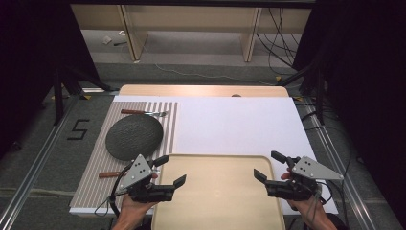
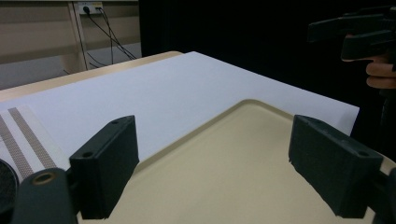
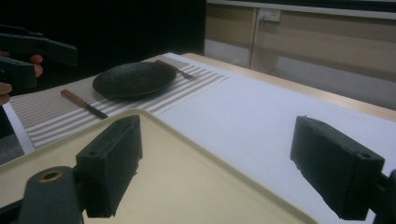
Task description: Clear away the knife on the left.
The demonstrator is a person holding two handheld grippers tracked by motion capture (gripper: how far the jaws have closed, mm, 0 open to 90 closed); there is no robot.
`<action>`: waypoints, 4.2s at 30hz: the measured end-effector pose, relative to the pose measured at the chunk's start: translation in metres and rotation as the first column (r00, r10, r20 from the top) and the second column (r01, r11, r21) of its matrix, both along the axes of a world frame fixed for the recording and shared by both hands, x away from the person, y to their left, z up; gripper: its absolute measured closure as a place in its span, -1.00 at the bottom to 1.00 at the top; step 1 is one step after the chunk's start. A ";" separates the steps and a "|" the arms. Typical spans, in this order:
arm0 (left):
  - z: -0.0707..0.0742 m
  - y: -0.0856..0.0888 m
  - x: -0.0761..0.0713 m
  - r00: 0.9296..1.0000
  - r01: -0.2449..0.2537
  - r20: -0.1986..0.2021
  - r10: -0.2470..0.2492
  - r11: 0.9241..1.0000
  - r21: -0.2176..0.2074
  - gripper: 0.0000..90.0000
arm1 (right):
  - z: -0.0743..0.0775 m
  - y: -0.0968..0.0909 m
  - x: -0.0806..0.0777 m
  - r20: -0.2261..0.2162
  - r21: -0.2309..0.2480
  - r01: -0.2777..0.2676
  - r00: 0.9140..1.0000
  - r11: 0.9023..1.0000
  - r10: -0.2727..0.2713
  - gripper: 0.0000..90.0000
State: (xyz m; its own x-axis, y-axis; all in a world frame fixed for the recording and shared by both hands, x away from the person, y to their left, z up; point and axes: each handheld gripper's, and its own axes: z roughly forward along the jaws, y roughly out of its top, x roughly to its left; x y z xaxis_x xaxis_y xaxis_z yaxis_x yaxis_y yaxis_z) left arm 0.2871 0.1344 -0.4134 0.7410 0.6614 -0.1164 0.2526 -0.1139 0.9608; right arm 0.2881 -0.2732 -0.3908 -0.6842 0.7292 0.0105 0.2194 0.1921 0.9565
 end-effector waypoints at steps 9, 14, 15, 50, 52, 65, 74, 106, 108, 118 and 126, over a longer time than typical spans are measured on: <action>0.000 0.000 0.001 1.000 0.018 -0.017 -0.018 1.000 0.009 -0.65 | 0.000 0.001 -0.001 0.001 -0.002 -0.004 1.000 1.000 0.004 -0.61; 0.000 0.001 0.001 1.000 0.019 -0.016 -0.019 1.000 0.007 -0.65 | 0.000 0.000 0.000 -0.001 -0.005 -0.004 1.000 1.000 0.004 -0.61; 0.001 0.001 0.001 1.000 0.020 -0.016 -0.020 1.000 0.010 -0.65 | 0.000 0.000 -0.001 0.000 -0.002 -0.004 1.000 1.000 0.004 -0.61; -0.008 0.078 0.040 0.955 -0.154 -0.206 0.213 0.950 0.272 -0.64 | 0.000 0.001 0.000 -0.005 -0.008 -0.012 1.000 1.000 0.012 -0.61; -0.010 0.082 0.041 0.947 -0.141 -0.240 0.212 0.949 0.283 -0.64 | 0.000 0.001 -0.001 -0.005 -0.007 -0.010 1.000 1.000 0.010 -0.61; -0.022 0.109 0.050 0.896 -0.133 -0.362 0.259 0.932 0.338 -0.64 | 0.000 0.001 0.000 -0.005 0.003 -0.010 1.000 1.000 0.010 -0.61; -0.029 0.117 0.056 0.875 -0.112 -0.402 0.270 0.920 0.375 -0.61 | 0.000 0.001 0.000 -0.005 0.003 -0.010 1.000 1.000 0.010 -0.61; -0.040 0.122 0.092 0.754 0.114 -0.575 0.319 0.798 0.592 -0.57 | -0.001 0.002 0.001 -0.011 -0.001 -0.014 1.000 1.000 0.014 -0.61; -0.042 0.123 0.093 0.752 0.126 -0.574 0.325 0.784 0.608 -0.52 | -0.001 0.002 0.001 -0.013 -0.004 -0.014 1.000 1.000 0.014 -0.61; -0.047 0.120 0.098 0.745 0.145 -0.580 0.329 0.769 0.623 -0.34 | -0.001 0.002 0.001 -0.014 -0.005 -0.019 1.000 1.000 0.019 -0.61; -0.048 0.115 0.097 0.740 0.190 -0.580 0.340 0.721 0.666 -0.01 | -0.001 0.002 0.001 -0.013 -0.006 -0.020 1.000 1.000 0.020 -0.61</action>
State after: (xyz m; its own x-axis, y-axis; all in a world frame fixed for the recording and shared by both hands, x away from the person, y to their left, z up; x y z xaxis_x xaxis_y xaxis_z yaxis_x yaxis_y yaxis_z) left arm 0.3841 0.2494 -0.4616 0.5991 0.7995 -0.0438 0.7851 -0.5758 0.2281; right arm 0.2891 -0.2714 -0.3920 -0.6983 0.7156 0.0147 0.2275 0.2024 0.9525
